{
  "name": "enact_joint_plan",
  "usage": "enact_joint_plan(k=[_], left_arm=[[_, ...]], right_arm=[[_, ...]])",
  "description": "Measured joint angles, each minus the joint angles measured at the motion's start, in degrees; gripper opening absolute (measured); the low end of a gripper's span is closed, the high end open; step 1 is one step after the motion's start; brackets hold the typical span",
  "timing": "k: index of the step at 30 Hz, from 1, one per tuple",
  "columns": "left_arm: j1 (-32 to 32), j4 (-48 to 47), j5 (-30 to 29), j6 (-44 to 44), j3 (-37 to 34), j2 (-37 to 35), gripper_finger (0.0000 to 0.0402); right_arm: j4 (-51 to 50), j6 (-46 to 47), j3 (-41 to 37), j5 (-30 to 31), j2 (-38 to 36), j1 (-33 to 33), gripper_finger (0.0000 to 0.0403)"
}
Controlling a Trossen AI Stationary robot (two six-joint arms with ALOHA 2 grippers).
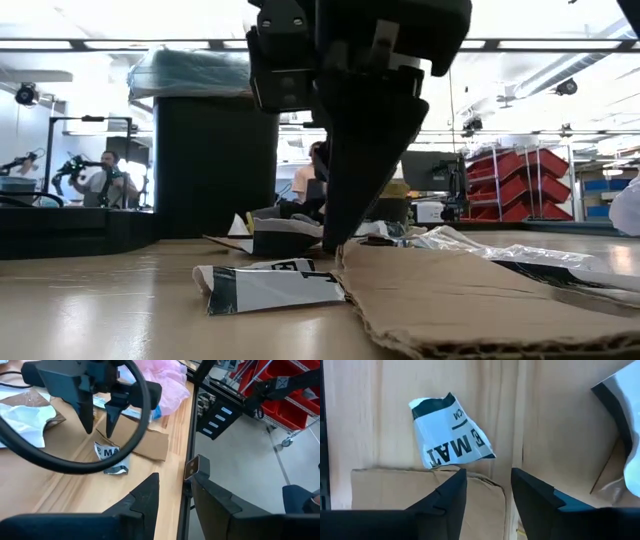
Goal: Place trash/remove bag and relplace
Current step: Put the brown cardboard into the trash bin
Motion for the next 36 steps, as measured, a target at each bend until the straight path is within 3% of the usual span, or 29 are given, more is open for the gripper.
enact_joint_plan(k=[8, 26, 30, 36], left_arm=[[0.0, 0.0, -0.1, 0.6, 0.0, 0.0, 0.0101], [0.0, -0.1, -0.1, 0.9, 0.0, 0.0, 0.0076], [0.0, -0.1, -0.1, 1.1, -0.1, 0.0, 0.0075], [0.0, -0.1, 0.0, 1.1, -0.1, 0.0, 0.0075]], right_arm=[[-0.3, -0.8, -0.3, -0.8, 0.0, 0.1, 0.0097], [-3.1, -2.5, -0.3, -3.6, 0.0, 0.0, 0.0045], [-3.9, -2.8, -0.3, -4.8, 0.0, 0.0, 0.0057], [-4.5, -3.0, -0.3, -4.8, 0.0, 0.0, 0.0110]])
